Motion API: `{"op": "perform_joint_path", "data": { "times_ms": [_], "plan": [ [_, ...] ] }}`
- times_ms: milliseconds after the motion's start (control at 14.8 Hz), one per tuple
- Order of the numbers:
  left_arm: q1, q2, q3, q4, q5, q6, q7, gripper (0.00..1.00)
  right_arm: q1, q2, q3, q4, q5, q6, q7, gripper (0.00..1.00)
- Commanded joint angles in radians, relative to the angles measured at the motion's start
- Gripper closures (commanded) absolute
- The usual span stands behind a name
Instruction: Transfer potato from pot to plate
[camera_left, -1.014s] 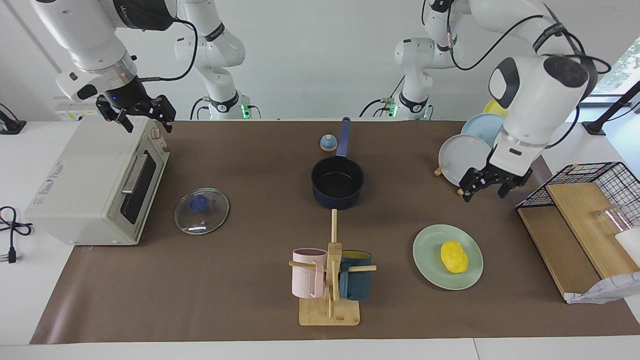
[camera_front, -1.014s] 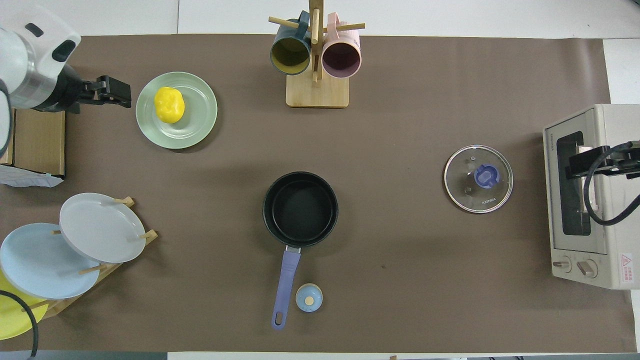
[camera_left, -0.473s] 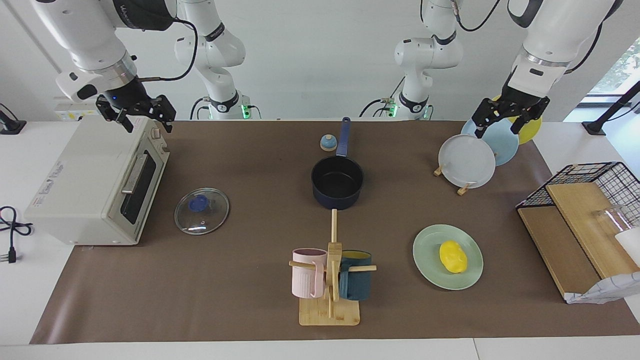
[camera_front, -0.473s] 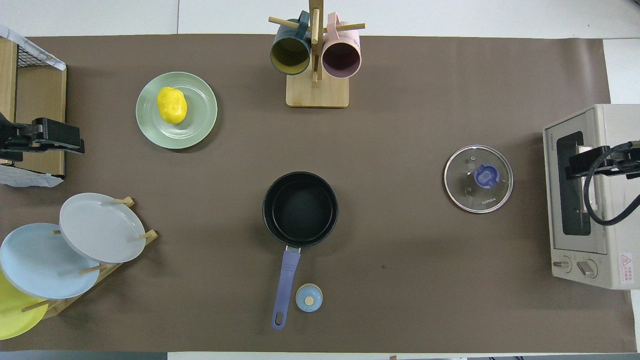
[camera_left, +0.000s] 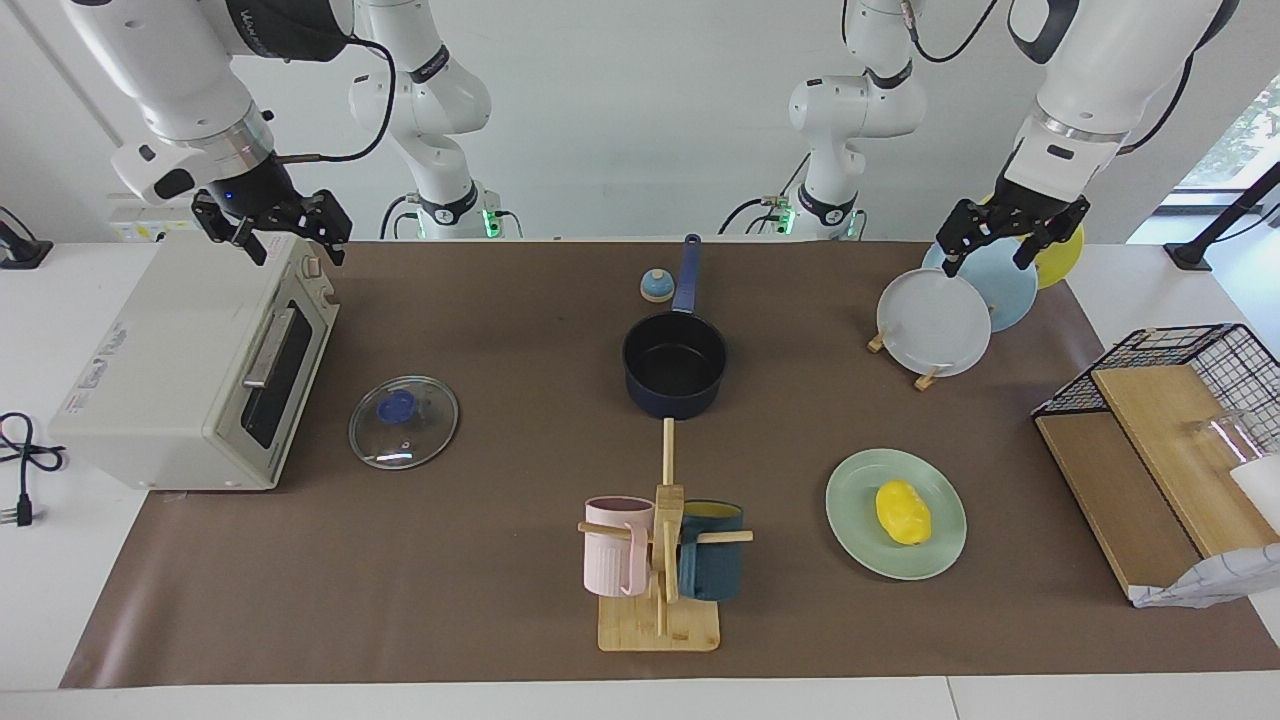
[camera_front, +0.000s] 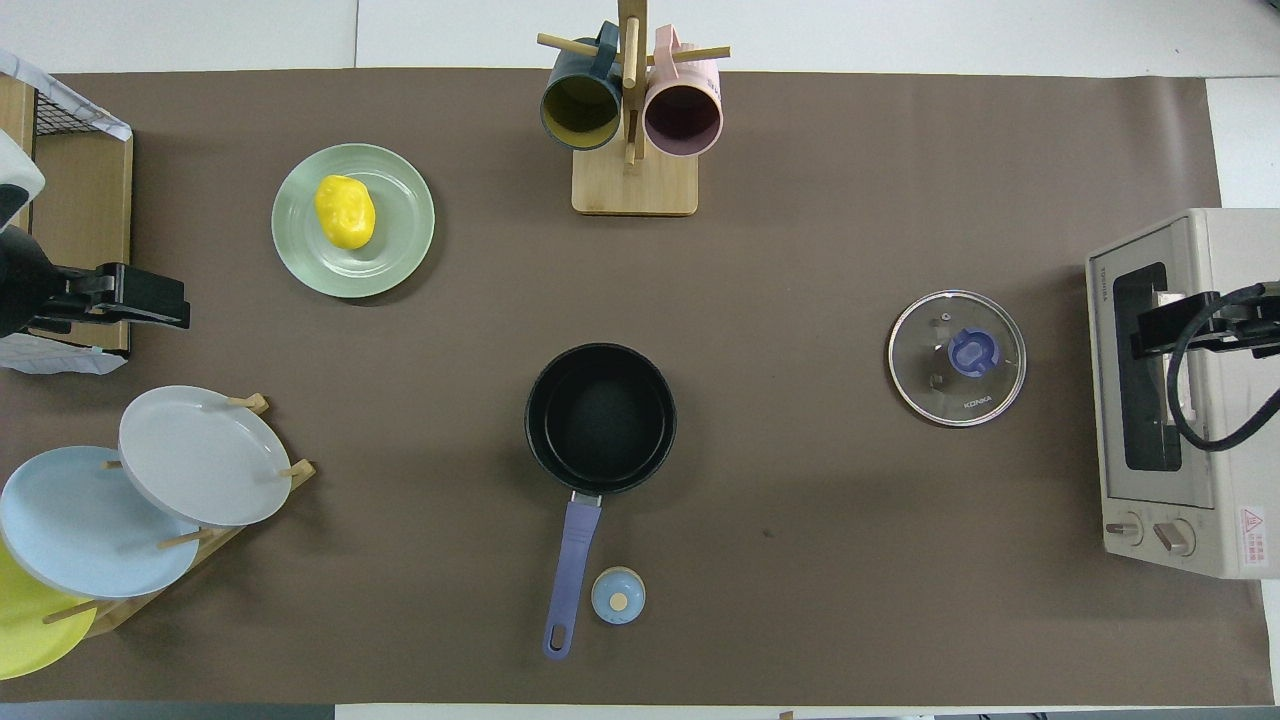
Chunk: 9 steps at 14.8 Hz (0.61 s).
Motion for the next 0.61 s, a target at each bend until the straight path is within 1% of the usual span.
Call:
{"op": "perform_joint_path", "data": {
  "times_ms": [0, 135, 406, 541],
  "plan": [
    [0.008, -0.034, 0.002, -0.011, -0.014, -0.055, 0.026, 0.0, -0.014, -0.008, 0.008, -0.005, 0.013, -0.01, 0.012, 0.0],
    [0.008, -0.04, 0.001, -0.013, -0.012, -0.063, 0.026, 0.0, -0.014, -0.008, 0.008, -0.005, 0.013, -0.01, 0.012, 0.0],
    [0.005, -0.028, -0.002, -0.013, -0.014, -0.06, 0.025, 0.0, -0.014, -0.008, 0.008, -0.005, 0.013, -0.01, 0.012, 0.0],
    [0.008, -0.027, 0.001, -0.005, -0.041, -0.057, 0.017, 0.0, -0.014, -0.008, 0.009, -0.005, 0.013, -0.01, 0.012, 0.0]
  ]
}}
